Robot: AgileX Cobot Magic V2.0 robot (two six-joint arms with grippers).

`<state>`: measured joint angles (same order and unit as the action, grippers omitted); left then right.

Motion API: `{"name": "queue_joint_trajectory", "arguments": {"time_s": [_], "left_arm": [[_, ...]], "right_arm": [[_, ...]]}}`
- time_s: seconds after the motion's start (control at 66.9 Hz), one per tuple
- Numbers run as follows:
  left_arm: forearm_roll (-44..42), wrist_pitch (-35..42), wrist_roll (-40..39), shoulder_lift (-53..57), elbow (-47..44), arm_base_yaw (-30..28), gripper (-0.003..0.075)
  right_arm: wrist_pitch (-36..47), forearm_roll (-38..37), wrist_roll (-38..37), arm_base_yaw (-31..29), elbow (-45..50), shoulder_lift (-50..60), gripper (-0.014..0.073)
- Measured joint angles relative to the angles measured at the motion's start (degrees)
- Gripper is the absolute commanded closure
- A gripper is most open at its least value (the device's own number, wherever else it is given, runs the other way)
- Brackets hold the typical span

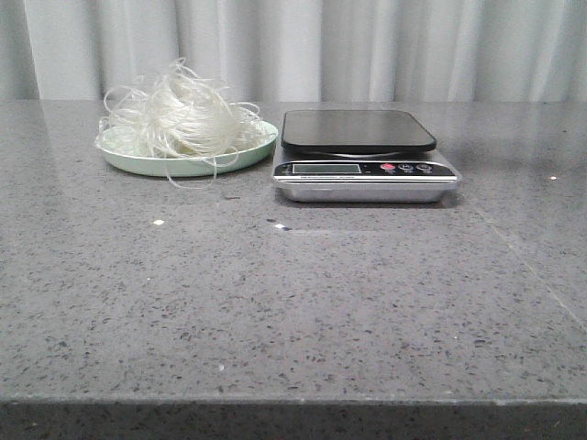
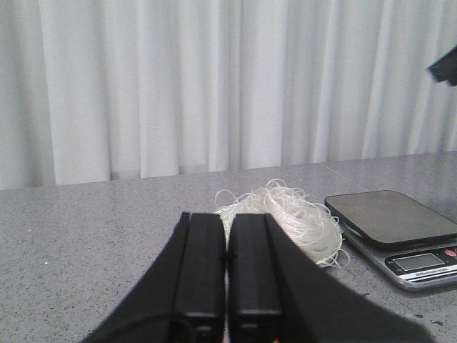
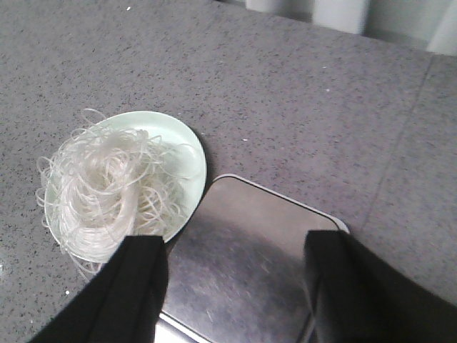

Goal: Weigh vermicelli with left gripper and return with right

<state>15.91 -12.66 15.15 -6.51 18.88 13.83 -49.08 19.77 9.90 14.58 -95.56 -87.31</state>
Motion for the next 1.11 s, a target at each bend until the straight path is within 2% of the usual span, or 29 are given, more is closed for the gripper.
{"name": "queue_joint_trajectory", "arguments": {"time_s": [0.134,0.523,0.702,0.911,0.971,1.016,1.105], "left_arm": [[0.0,0.0,0.0,0.0,0.0,0.0,0.0575],[0.0,0.0,0.0,0.0,0.0,0.0,0.0575],[0.0,0.0,0.0,0.0,0.0,0.0,0.0575],[0.0,0.0,0.0,0.0,0.0,0.0,0.0575],[0.0,0.0,0.0,0.0,0.0,0.0,0.0575],[0.0,0.0,0.0,0.0,0.0,0.0,0.0575],[0.0,0.0,0.0,0.0,0.0,0.0,0.0575]], "right_arm": [[7.1,0.2,0.2,-1.9,13.9,11.2,0.0079],[25.2,0.4,0.2,-2.1,49.7,39.0,0.0079],[30.5,-1.1,0.5,-2.1,62.0,52.9,0.0079],[31.8,-2.8,0.6,-2.2,71.9,69.8,0.0088],[31.8,-3.2,0.6,-2.2,73.7,73.1,0.0113],[31.8,-3.9,0.6,-2.2,74.6,75.4,0.0162],[31.7,-4.8,0.6,-2.2,75.8,78.3,0.0337]]}}
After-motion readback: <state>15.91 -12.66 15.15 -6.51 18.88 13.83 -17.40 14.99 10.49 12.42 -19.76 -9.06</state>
